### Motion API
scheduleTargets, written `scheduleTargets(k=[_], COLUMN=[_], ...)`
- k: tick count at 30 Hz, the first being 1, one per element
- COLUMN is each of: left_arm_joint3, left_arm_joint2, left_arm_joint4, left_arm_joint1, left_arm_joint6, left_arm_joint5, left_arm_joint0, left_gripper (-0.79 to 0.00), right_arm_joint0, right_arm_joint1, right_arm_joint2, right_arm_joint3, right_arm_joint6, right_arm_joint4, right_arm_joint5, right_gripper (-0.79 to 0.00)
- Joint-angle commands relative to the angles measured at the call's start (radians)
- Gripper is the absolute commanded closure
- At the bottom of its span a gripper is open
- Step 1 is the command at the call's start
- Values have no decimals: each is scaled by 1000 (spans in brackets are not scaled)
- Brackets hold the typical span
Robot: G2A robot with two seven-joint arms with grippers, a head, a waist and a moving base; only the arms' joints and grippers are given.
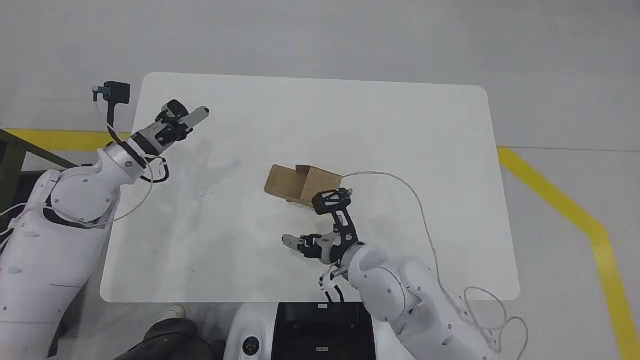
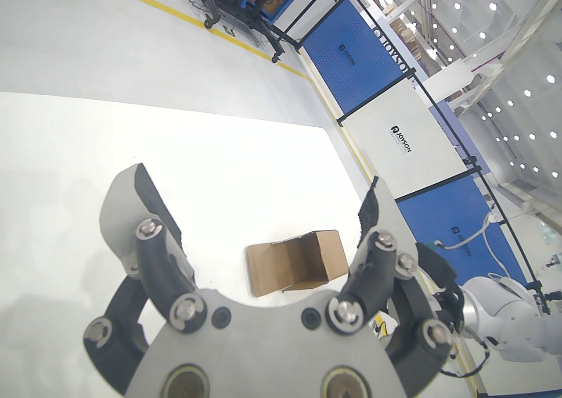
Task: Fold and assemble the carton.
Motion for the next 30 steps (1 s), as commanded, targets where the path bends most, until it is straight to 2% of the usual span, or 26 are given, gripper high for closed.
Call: scheduleTargets(k=[1, 9, 19, 30], left_arm_joint3=[0, 0, 0, 0], left_arm_joint2=[0, 0, 0, 0], left_arm_joint4=[0, 0, 0, 0], left_arm_joint1=[0, 0, 0, 0], left_arm_joint6=[0, 0, 0, 0], left_arm_joint5=[0, 0, 0, 0], left_arm_joint0=[0, 0, 0, 0], left_gripper=[-785, -785, -785, -785], right_arm_joint0=[-11, 52, 161, 228], right_arm_joint1=[2, -15, -44, -55], right_arm_joint2=[-7, -36, -30, 40], right_arm_joint3=[-13, 64, 195, 248], right_arm_joint6=[10, -19, 14, -29], right_arm_joint4=[14, 63, 138, 200], right_arm_joint5=[-43, -95, 3, 18], right_gripper=[-785, -785, -785, -785])
